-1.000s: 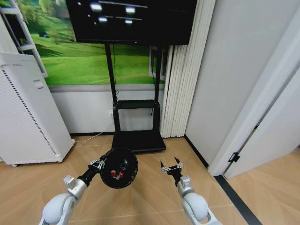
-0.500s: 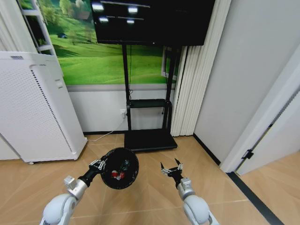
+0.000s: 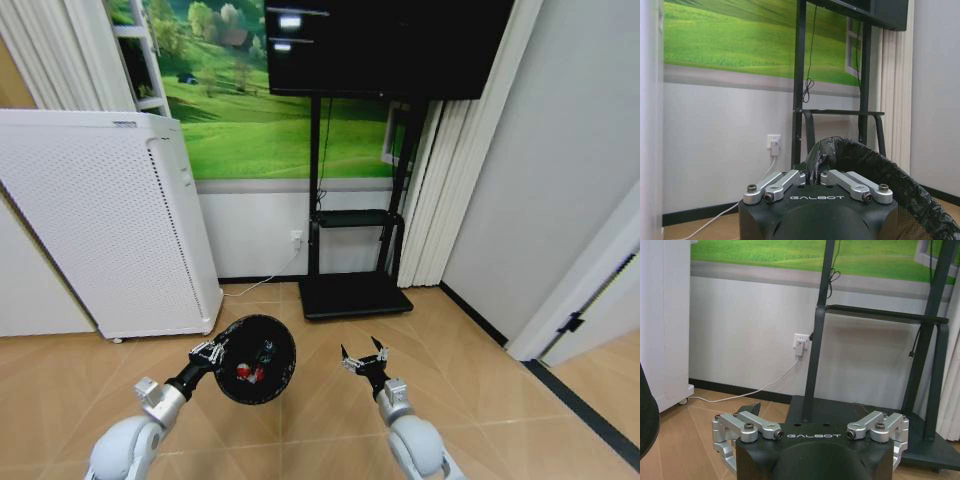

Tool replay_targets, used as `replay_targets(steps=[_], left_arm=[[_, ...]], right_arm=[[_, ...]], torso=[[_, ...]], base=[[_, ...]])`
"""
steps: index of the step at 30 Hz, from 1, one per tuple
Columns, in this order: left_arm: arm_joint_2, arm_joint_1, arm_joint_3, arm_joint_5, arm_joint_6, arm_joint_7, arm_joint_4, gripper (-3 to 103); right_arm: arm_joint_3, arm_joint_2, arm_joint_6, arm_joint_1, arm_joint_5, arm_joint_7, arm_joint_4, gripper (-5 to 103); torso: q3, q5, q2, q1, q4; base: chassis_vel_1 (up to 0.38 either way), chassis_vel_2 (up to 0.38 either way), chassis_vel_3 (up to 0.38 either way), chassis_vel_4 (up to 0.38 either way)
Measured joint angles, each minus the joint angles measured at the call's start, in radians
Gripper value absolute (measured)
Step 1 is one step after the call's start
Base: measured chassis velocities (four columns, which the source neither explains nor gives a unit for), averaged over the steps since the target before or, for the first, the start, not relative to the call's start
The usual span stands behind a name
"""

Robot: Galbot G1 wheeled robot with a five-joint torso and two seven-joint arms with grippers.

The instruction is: Pick up the trash bin and place the garbage on the floor into it.

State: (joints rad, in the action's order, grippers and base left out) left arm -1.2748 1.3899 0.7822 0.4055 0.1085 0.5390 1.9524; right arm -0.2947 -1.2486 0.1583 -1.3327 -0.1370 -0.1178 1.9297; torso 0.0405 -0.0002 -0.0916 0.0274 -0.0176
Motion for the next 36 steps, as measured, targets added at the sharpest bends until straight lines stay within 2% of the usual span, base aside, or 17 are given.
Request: replay_targets(steps=[1, 10, 14, 36], left_arm=[[0.0, 0.0, 0.0, 0.0, 0.001, -0.001, 0.001, 7], [-0.001, -0.005, -0.009, -0.002, 0.006, -0.004, 0.009, 7], [0.003, -0.005, -0.01, -0.004, 0.006, -0.007, 0.007, 7], [-0.002, -0.004, -0.015, -0.016, 0.013, -0.014, 0.018, 7]], right_arm=[[0.0, 0.001, -0.001, 0.001, -0.001, 0.0, 0.0, 100], [-0.002, 0.001, -0.004, -0.002, 0.009, 0.007, -0.001, 100], [-0.004, 0.0, -0.003, -0.013, 0.028, 0.013, 0.002, 100], [-0.016, 0.006, -0.003, -0.027, 0.034, 0.02, 0.011, 100]], torso=[[0.0, 0.0, 0.0, 0.0, 0.0006], [0.0, 0.0004, 0.0, 0.0, -0.0007], [0.0, 0.0001, 0.0, 0.0, 0.0003], [0.0, 0.0002, 0.0, 0.0, 0.0]], base=[[0.064, 0.029, -0.001, -0.062], [-0.088, -0.058, 0.056, 0.038], [-0.013, -0.002, -0.001, 0.003], [0.027, 0.027, -0.029, -0.017]])
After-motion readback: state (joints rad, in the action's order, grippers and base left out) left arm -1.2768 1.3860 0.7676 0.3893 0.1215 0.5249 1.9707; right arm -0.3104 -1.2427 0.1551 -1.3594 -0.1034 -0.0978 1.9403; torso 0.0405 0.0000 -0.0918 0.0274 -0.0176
